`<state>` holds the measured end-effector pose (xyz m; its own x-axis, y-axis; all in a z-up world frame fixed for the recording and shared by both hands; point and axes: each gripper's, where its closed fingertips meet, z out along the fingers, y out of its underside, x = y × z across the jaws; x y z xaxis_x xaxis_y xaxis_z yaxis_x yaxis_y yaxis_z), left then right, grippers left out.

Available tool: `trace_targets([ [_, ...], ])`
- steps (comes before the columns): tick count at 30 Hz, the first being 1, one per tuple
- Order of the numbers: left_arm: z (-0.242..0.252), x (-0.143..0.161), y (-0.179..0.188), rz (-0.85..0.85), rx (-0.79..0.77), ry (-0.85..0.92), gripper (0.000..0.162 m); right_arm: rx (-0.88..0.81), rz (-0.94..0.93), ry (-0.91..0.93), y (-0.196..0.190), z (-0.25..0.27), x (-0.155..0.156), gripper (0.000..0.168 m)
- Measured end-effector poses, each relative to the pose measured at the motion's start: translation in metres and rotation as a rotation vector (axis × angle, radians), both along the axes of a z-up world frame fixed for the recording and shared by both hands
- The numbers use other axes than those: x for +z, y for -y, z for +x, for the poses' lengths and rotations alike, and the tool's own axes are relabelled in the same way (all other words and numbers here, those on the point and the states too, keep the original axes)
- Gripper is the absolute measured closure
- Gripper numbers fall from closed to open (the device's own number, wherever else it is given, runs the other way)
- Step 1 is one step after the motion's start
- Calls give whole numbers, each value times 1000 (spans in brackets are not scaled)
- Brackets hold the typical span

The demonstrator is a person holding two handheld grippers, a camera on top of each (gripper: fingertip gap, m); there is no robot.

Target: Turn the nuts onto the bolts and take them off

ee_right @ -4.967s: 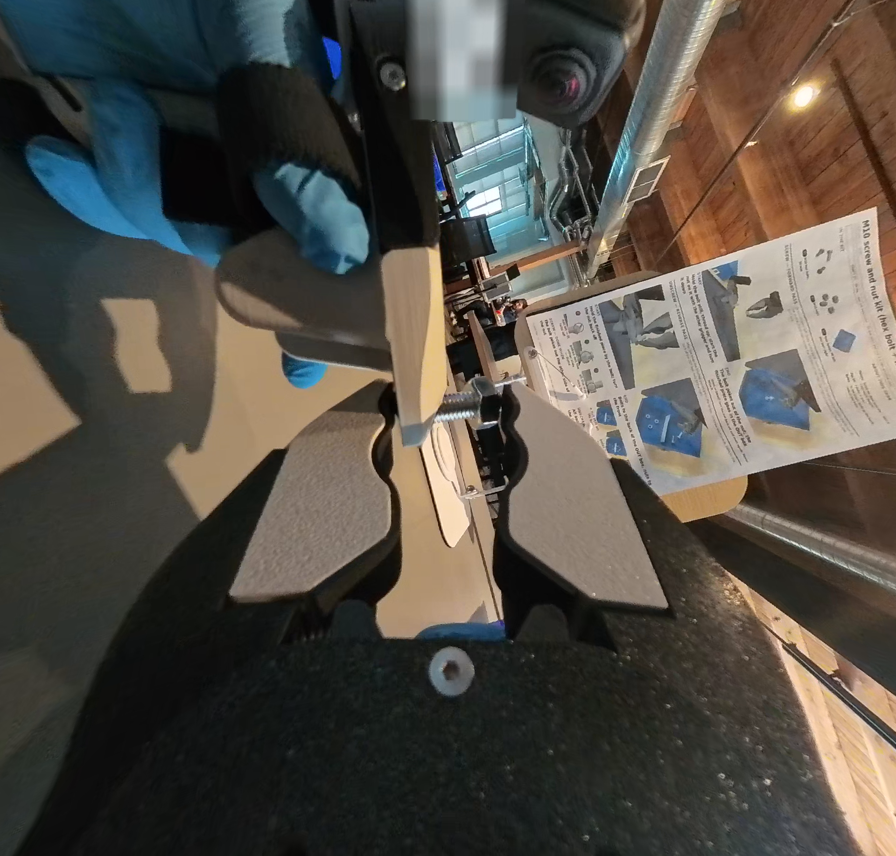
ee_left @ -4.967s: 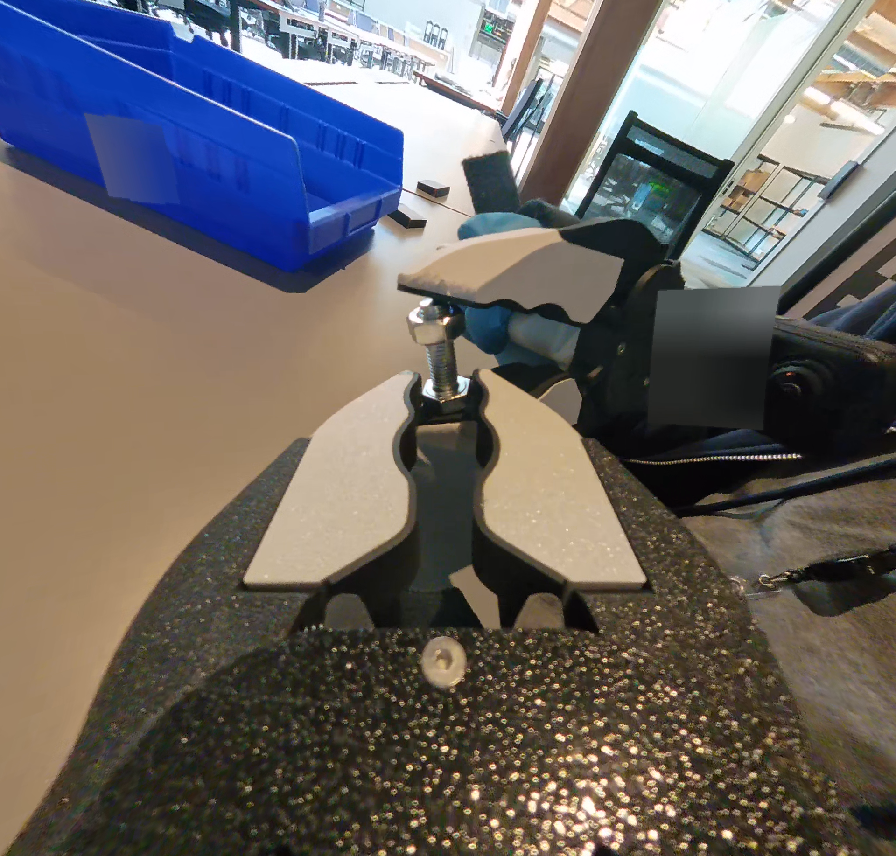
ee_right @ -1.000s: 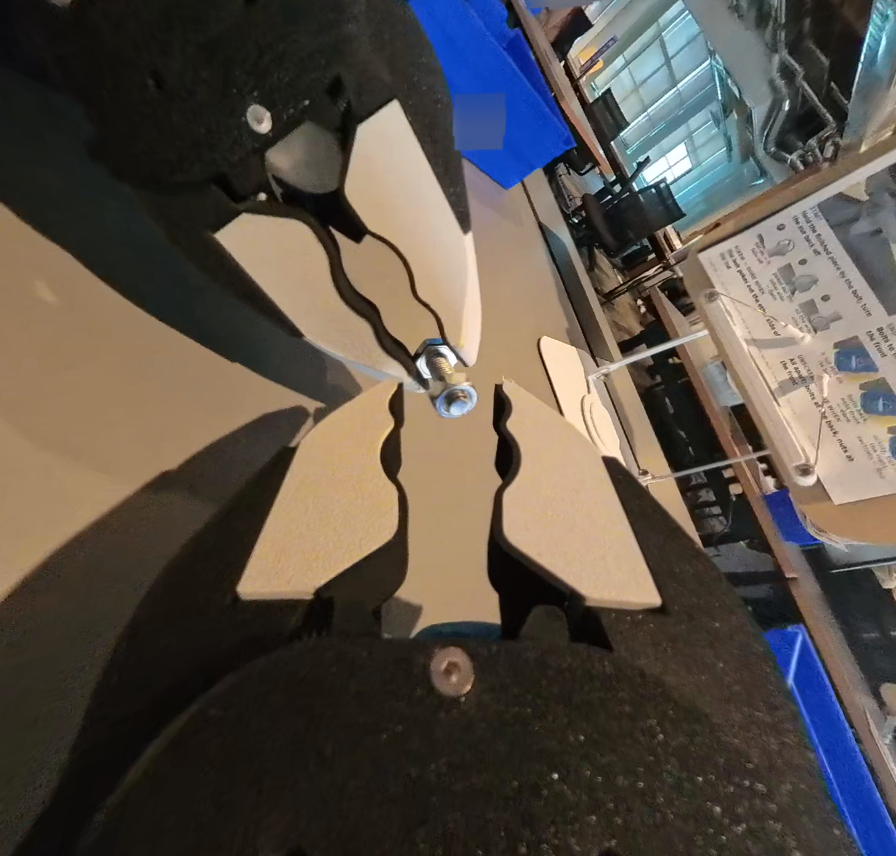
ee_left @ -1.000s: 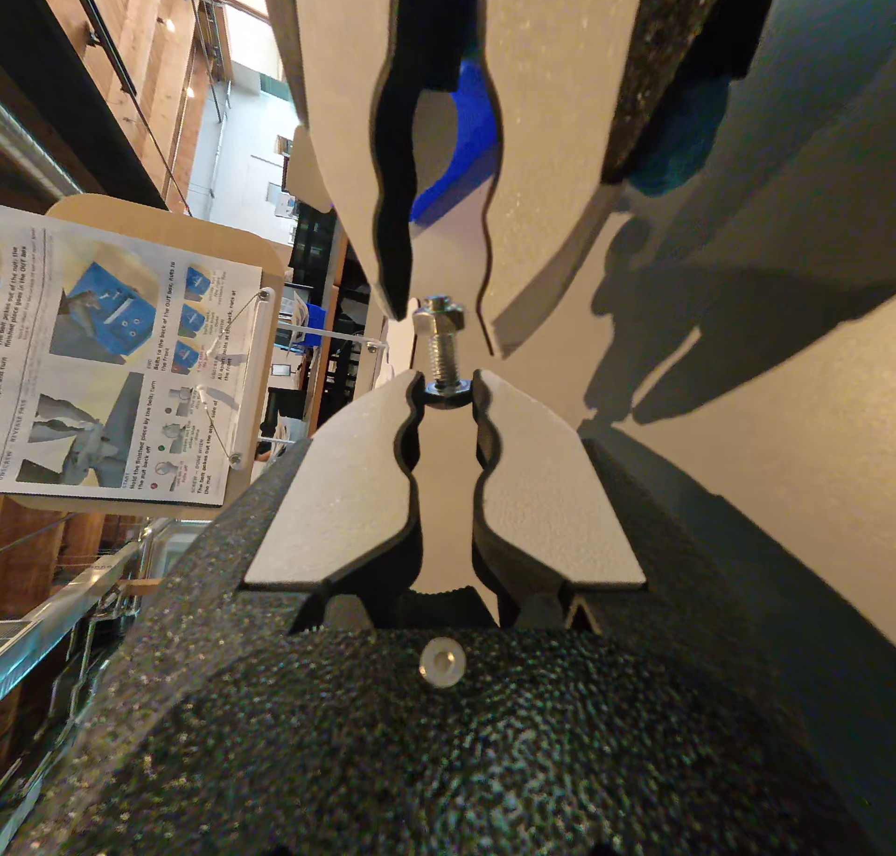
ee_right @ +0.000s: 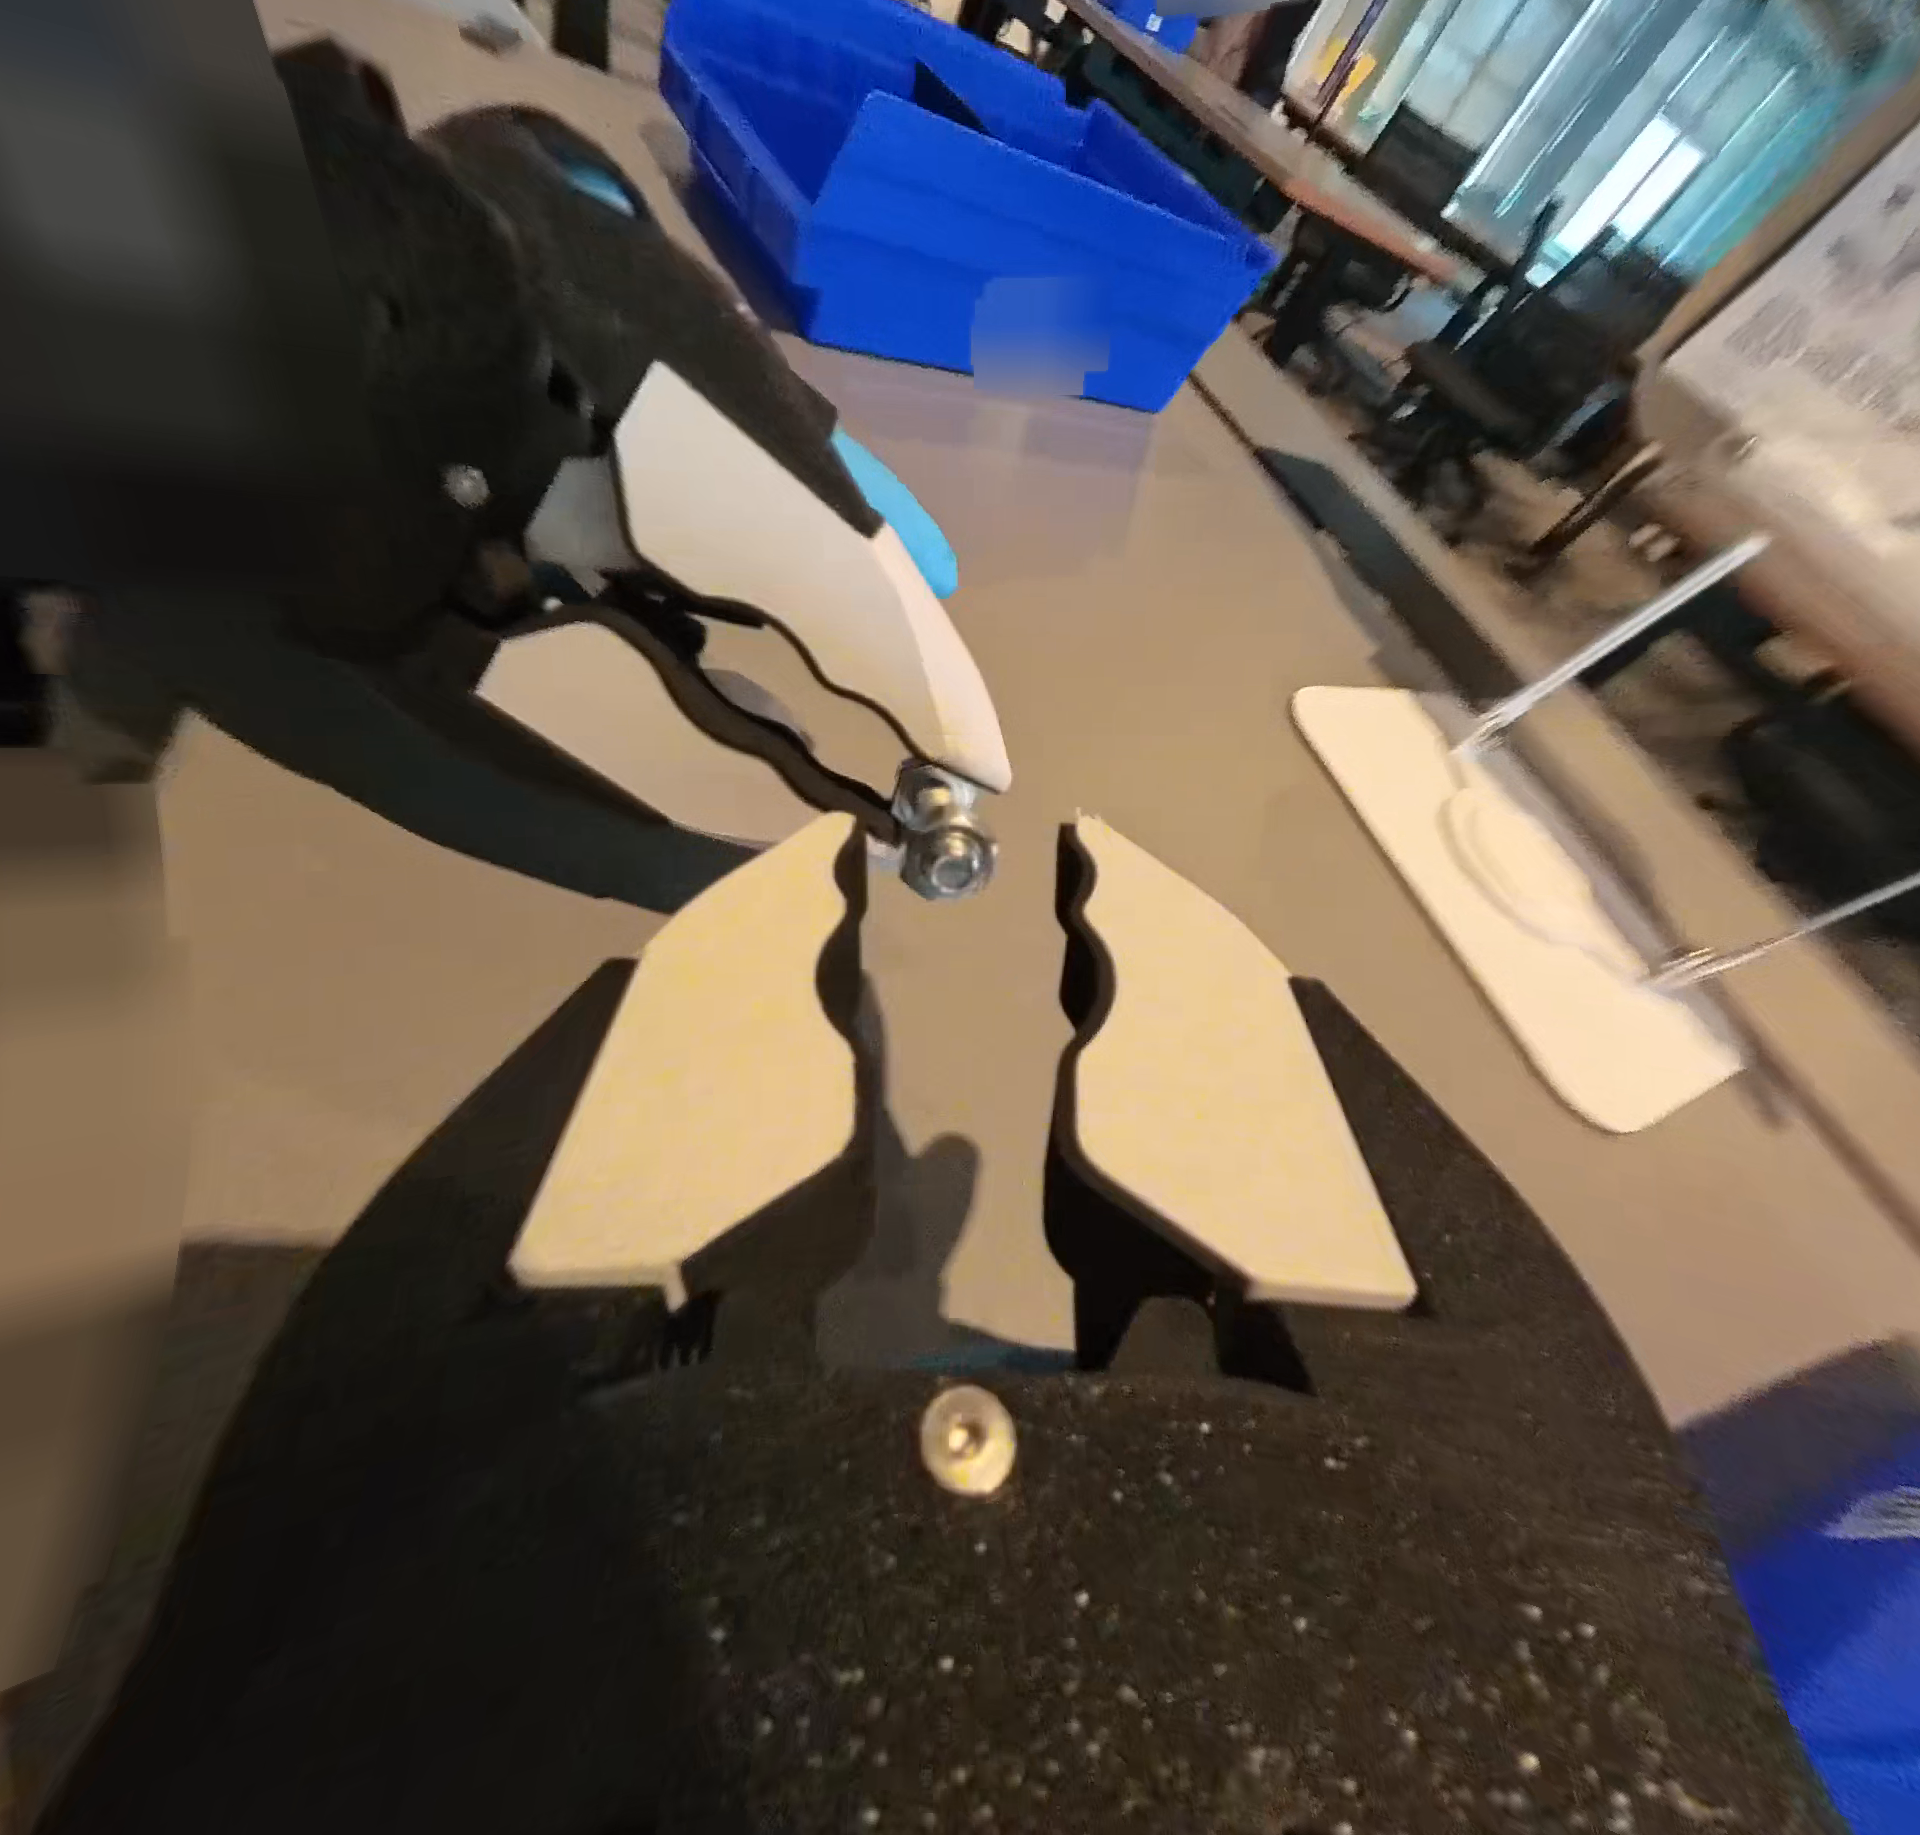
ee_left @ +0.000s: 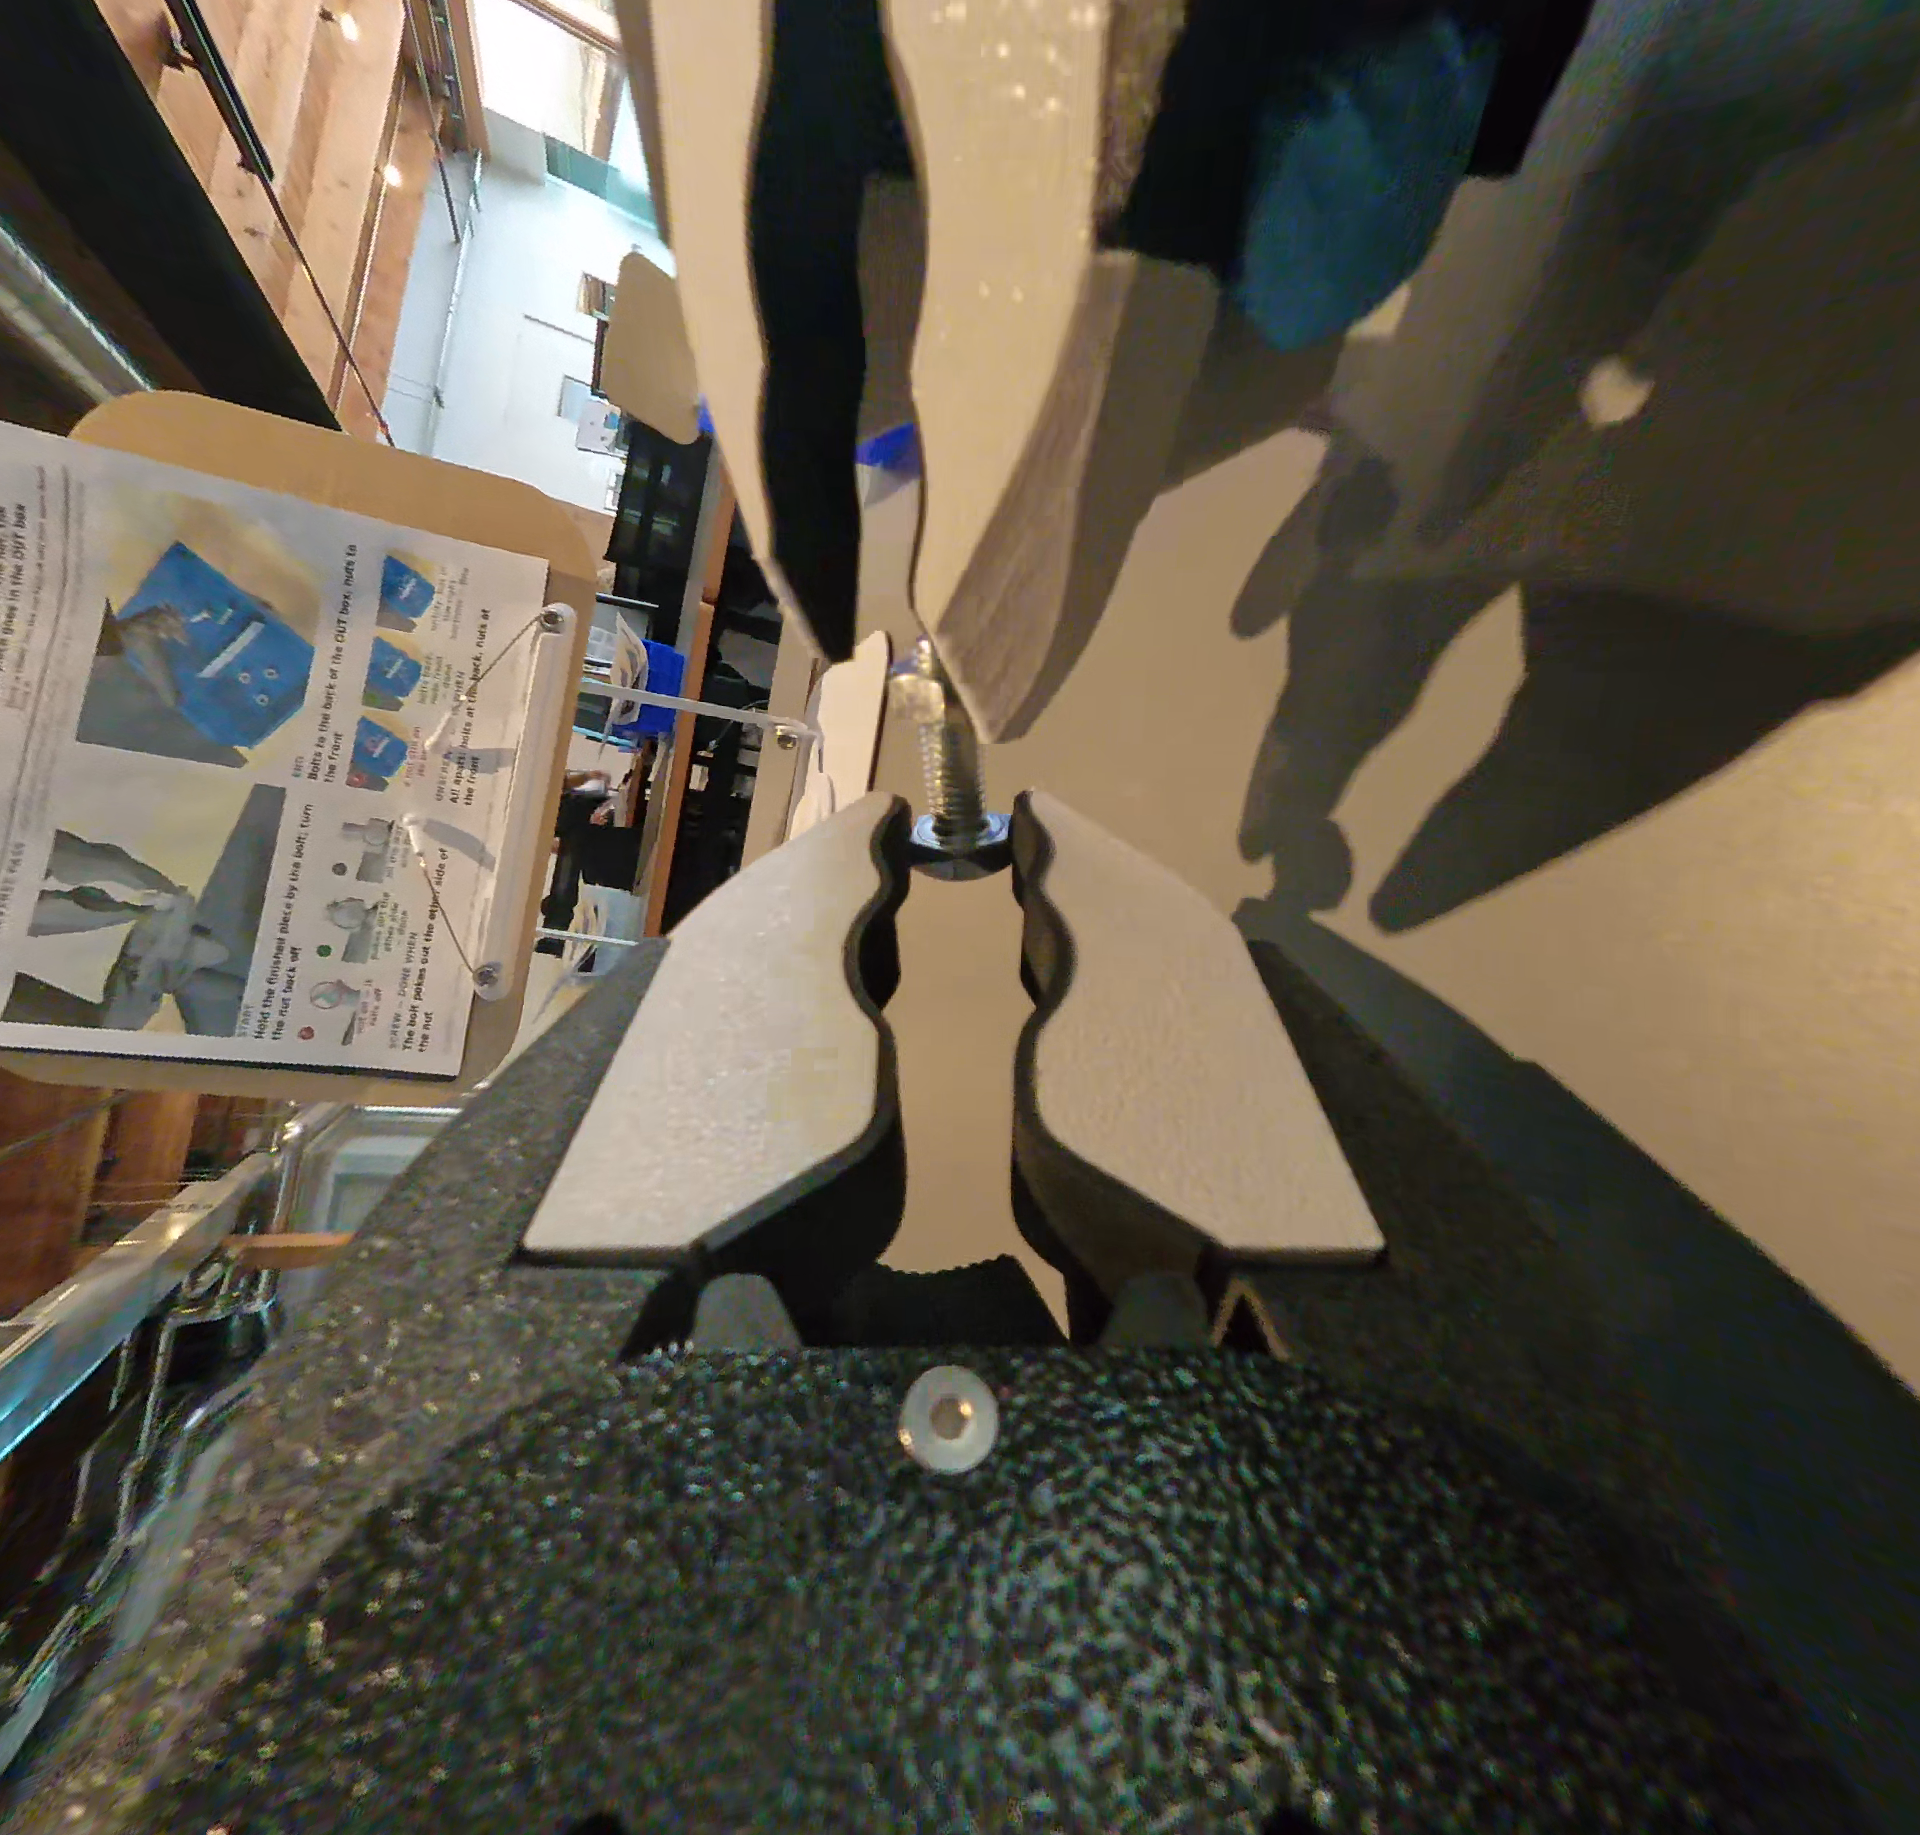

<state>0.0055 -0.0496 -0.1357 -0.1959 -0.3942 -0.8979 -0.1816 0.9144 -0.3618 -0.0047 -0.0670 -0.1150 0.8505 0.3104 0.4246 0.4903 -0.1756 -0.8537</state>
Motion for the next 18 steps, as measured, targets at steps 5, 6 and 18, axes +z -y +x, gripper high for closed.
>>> trace_targets([
  [5,0,2,0,-37,-10,3,143,-4,38,300,1,-5,-7,138],
  [6,0,2,0,-33,-9,3,143,-14,31,317,0,-3,-9,138],
  [18,0,-1,5,-9,-39,-9,143,-19,19,318,0,-1,-11,150],
])
